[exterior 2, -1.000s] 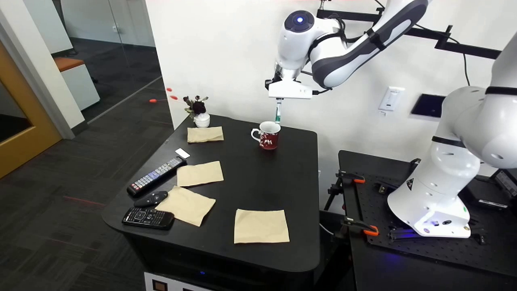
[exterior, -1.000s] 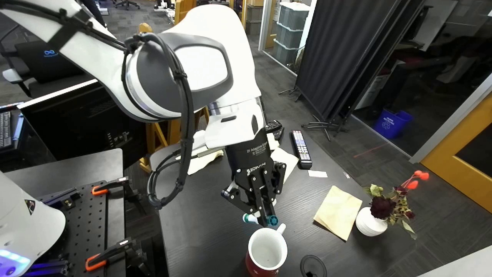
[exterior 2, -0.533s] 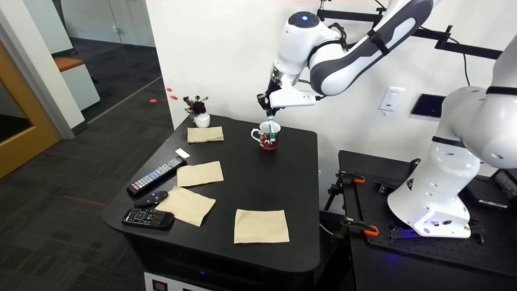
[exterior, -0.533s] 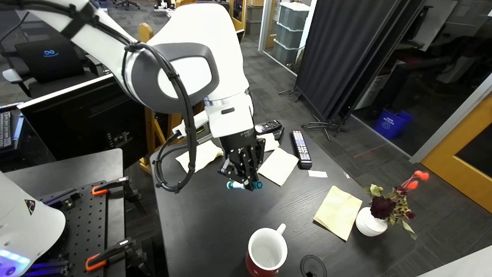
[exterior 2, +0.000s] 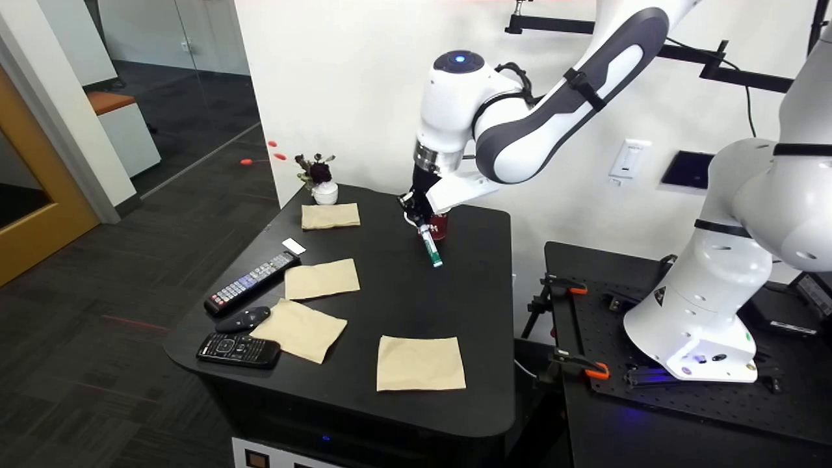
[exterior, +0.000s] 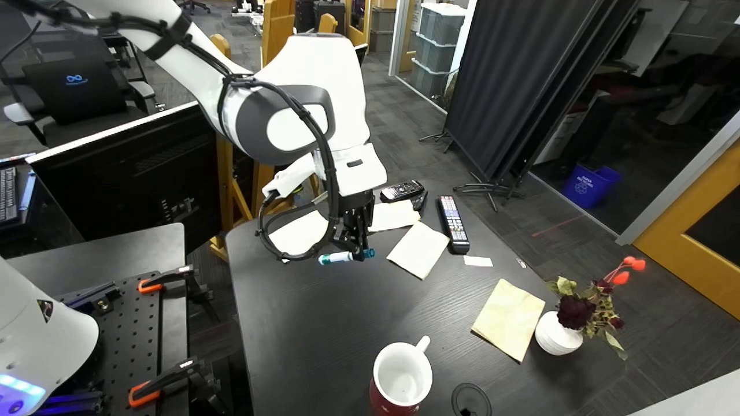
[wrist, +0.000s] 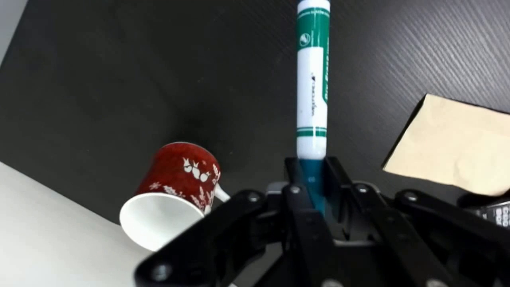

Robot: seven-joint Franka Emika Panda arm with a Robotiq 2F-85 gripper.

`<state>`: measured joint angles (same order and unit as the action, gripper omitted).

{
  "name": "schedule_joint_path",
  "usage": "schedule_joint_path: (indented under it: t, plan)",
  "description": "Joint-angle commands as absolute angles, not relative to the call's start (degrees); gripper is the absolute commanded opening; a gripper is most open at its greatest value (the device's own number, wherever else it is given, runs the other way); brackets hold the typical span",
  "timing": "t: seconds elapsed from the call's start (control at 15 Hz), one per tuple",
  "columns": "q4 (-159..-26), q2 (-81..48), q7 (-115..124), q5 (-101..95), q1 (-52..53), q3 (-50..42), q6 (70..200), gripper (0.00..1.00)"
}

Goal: Take the pen out of the cup and put it on the table

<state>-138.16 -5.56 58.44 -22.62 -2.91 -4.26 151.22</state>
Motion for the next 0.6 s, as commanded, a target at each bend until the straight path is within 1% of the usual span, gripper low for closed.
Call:
schedule_joint_path:
  t: [0.0, 0.53]
  plan:
    - [-133.2, -11.6, 51.7, -18.4, -1.5, -4.1, 148.6, 0.05]
    - [-125.1, -23.0, 45.2, -15.4, 0.4, -7.0, 147.0, 0.05]
